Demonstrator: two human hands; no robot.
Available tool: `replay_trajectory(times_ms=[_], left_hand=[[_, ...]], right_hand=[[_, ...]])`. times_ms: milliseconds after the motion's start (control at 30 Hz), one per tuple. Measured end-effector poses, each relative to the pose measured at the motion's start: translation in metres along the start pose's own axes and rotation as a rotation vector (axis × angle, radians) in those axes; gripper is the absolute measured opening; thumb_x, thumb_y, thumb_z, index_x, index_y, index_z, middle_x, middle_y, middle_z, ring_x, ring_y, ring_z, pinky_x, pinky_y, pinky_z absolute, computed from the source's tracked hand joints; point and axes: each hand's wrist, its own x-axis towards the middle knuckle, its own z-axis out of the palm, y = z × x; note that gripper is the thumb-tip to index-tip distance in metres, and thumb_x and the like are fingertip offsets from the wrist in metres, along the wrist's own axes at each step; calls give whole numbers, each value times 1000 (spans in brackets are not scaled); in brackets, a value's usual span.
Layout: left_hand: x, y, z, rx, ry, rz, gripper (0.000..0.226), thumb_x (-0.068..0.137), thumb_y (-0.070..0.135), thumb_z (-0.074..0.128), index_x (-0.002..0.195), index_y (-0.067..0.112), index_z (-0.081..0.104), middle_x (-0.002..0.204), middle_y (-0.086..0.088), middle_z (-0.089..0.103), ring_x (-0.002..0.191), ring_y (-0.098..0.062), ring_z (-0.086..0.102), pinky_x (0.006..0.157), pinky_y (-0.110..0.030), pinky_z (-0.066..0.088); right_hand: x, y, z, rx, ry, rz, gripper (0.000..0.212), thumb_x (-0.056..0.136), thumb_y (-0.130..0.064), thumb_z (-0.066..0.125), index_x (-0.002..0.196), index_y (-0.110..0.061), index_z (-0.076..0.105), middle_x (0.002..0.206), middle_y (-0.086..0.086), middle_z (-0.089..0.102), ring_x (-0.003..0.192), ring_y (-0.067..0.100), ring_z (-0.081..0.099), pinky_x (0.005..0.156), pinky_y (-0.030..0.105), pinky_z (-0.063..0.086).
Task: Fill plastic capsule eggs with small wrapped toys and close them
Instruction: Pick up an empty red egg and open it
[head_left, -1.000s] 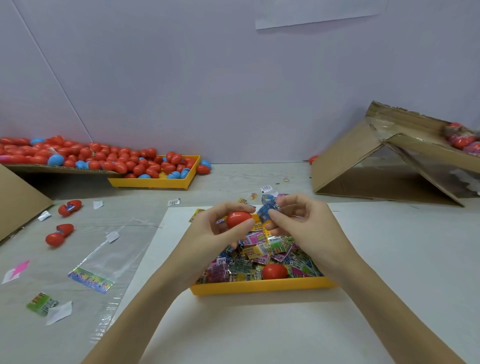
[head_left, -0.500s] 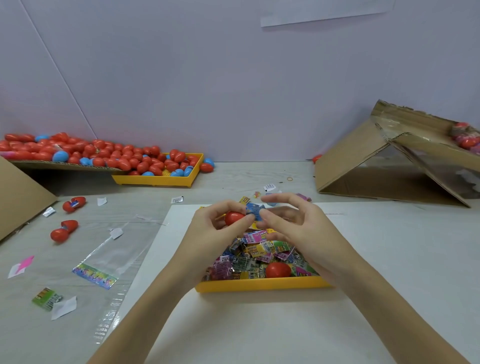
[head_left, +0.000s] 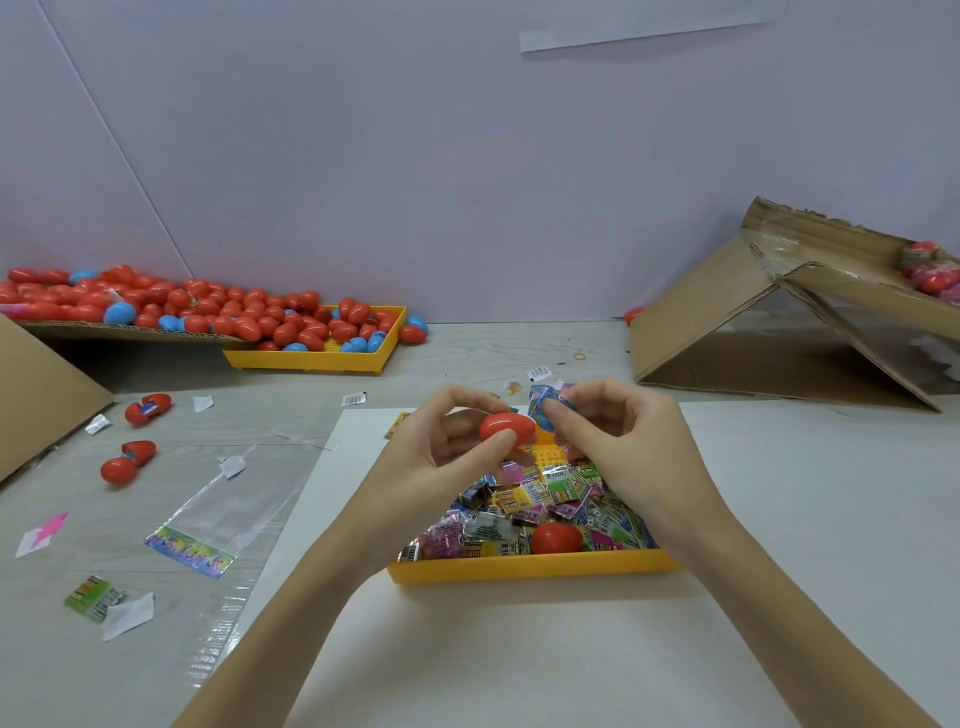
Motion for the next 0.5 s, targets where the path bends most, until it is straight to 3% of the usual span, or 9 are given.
replay_trajectory(times_ms=[133,333,500], left_hand=[[0,-2,1,46,-4,33,28,92,21,71,120,17,70,109,5,77,95,-16,76,83,-18,57],[0,0,2,40,-28,65,35,93,24,67,128,23,69,117,8,76,104,-15,74,88,-20,57],[-1,-3,4,29,-31,51,37,92,22,67,129,26,67,115,4,77,104,-15,75,91,-19,55]], right_hand=[[-1,0,2,-11,13,-24,8,89,-32,79,88,-24,76,79,-2,77,74,13,74,70,23,59],[-2,0,2,-68,43,-21,9,91,-32,77,91,-23,75,80,-3,77,75,13,74,76,33,62],[-3,-1,3,-92,60,-47,5,91,-29,78,94,-26,75,79,-3,76,74,12,72,75,34,61]])
